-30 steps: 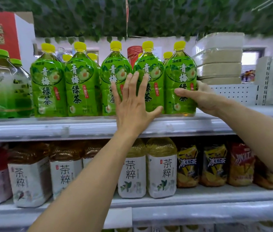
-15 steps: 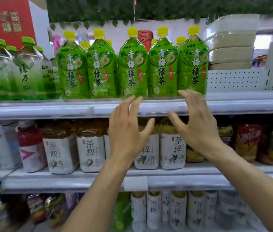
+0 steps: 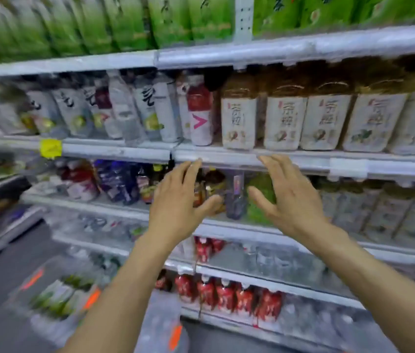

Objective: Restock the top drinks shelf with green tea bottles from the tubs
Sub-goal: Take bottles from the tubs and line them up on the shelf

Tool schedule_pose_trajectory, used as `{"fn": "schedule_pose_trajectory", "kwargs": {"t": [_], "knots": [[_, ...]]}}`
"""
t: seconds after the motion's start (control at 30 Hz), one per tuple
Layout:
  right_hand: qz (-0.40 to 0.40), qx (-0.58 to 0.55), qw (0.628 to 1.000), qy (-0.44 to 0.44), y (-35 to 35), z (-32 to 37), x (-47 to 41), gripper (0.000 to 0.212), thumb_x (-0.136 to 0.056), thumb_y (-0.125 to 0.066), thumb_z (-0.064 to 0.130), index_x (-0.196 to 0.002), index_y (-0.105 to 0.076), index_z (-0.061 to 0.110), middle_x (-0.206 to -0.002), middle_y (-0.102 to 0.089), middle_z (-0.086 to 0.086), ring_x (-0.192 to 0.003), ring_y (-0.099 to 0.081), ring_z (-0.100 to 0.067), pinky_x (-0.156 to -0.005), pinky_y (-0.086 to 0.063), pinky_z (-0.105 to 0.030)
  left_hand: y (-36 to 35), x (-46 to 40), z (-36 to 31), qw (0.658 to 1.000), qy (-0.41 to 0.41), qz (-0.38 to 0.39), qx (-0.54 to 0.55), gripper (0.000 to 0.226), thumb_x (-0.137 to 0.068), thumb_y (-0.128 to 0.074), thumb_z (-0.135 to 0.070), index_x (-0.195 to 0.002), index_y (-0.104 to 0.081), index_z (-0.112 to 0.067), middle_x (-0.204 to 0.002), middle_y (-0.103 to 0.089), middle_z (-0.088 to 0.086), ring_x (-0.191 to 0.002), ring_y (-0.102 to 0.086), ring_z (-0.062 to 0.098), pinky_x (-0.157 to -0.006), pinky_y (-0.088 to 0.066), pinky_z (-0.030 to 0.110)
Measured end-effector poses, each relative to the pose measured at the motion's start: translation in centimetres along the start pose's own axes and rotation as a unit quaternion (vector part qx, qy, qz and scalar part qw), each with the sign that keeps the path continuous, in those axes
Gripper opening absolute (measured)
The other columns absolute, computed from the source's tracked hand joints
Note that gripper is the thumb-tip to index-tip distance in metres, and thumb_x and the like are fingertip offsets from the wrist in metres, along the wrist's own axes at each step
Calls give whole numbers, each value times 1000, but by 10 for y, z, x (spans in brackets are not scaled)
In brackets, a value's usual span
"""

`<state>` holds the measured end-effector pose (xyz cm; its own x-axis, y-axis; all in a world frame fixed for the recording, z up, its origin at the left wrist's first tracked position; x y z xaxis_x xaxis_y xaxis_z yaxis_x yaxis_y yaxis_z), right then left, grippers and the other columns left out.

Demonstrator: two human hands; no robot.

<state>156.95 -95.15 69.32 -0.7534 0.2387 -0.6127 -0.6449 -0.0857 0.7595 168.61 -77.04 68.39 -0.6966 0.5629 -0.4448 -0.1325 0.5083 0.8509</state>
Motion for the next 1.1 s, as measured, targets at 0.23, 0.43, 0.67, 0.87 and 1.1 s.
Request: {"fn": "schedule_pose_trajectory", "kwargs": {"t": [0.23,0.43,0.67,0.87,1.1], "knots": [[132,-80,988,-29,-112,136,32,64,-95,-56,44,-149,-35,18,-147,-38,-5,-131,-41,-27,-96,-42,-41,30,106,177,988,133,70,40,80,-93,-63,-49,-158,-25,-23,-152,-34,4,-138,-37,27,-104,-41,43],[262,-111,956,-74,-203,195,61,65,-95,-56,40,-151,-30,22,-151,-34,-5,-135,-39,-28,-99,-43,-41,9,164,282,957,231,162,63,76,-94,-64,-46,-156,-29,-21,-157,-33,9,-138,-43,31,-104,-40,40],[364,-116,918,-100,-303,231,36,60,-97,-53,41,-150,-29,25,-149,-36,-3,-131,-44,-24,-92,-44,-40,-41,172,370,924,291,220,113,68,-91,-69,-43,-149,-43,-19,-147,-47,8,-129,-51,25,-105,-42,36],[425,-142,890,-89,-399,278,-2,58,-97,-54,42,-147,-33,23,-141,-42,-6,-116,-55,-26,-86,-44,-38,-59,167,462,893,367,213,151,68,-93,-69,-39,-150,-41,-16,-149,-47,6,-131,-51,22,-107,-42,34],[481,-180,852,-101,-519,363,-11,58,-96,-57,38,-147,-36,18,-146,-43,-6,-129,-49,-25,-101,-42,-35,-67,188,594,857,433,239,142,66,-95,-66,-37,-151,-41,-14,-145,-53,8,-126,-55,23,-94,-42,28]]}}
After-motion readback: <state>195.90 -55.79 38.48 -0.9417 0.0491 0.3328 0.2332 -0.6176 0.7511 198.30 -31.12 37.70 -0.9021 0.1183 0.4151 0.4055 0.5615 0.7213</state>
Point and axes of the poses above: each hand's wrist, its own x-axis away from the middle knuckle, its own y-axis out of the back of the hand, z = x × y, the point moved 3 cm from there along -x, towards the middle knuckle
